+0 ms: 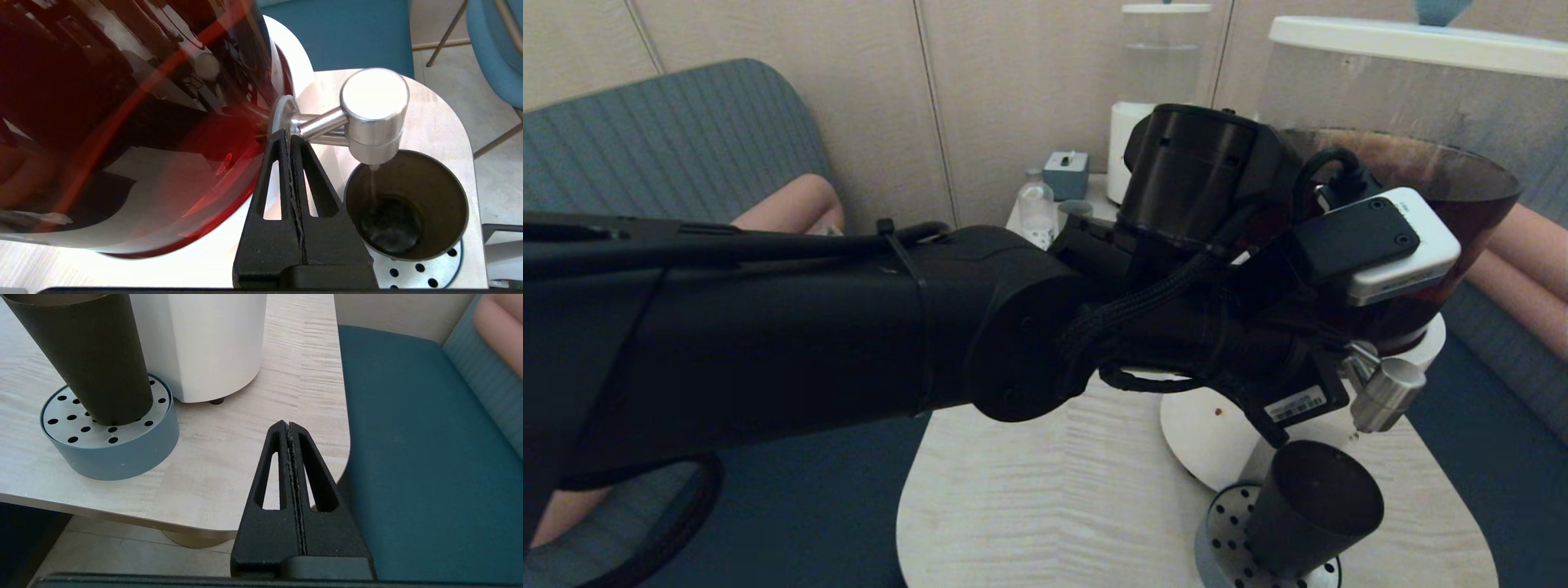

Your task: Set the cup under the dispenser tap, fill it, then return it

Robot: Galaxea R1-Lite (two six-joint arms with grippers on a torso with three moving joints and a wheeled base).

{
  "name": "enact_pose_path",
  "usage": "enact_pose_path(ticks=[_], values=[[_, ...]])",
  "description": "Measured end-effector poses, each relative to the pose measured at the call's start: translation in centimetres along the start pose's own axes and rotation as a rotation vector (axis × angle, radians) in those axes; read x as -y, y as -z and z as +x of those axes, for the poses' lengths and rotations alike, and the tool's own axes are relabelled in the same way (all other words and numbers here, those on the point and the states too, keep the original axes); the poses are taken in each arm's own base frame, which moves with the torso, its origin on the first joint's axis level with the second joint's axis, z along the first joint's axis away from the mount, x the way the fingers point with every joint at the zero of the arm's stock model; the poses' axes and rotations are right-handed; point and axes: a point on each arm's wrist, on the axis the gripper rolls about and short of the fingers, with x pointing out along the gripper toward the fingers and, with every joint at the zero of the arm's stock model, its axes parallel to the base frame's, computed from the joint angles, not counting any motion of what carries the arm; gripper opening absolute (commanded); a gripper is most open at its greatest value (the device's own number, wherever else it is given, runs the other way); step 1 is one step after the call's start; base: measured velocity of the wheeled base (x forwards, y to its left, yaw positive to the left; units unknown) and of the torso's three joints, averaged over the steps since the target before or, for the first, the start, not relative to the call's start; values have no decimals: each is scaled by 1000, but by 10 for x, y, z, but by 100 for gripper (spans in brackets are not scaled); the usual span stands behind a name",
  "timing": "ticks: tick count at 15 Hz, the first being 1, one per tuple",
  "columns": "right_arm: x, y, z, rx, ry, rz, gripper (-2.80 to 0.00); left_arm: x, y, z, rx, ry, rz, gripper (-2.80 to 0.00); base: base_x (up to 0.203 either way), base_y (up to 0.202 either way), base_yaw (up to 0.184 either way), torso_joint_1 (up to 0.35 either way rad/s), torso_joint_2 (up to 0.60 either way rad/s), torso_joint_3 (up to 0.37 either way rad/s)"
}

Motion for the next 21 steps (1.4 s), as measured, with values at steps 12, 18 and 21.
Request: enact_pose_path(ticks=[12, 18, 21], values=[[0, 0, 0, 0, 1, 0, -280, -1, 2, 6, 26, -23, 10, -280, 0, 0, 0, 0, 0, 0], [0, 0, 0, 0, 0, 0, -280, 3, 3, -2, 9, -15, -3, -280, 0, 0, 0, 0, 0, 0], [0, 0, 0, 0, 0, 0, -280, 7, 5, -12, -10, -7, -12, -280, 0, 0, 0, 0, 0, 0]])
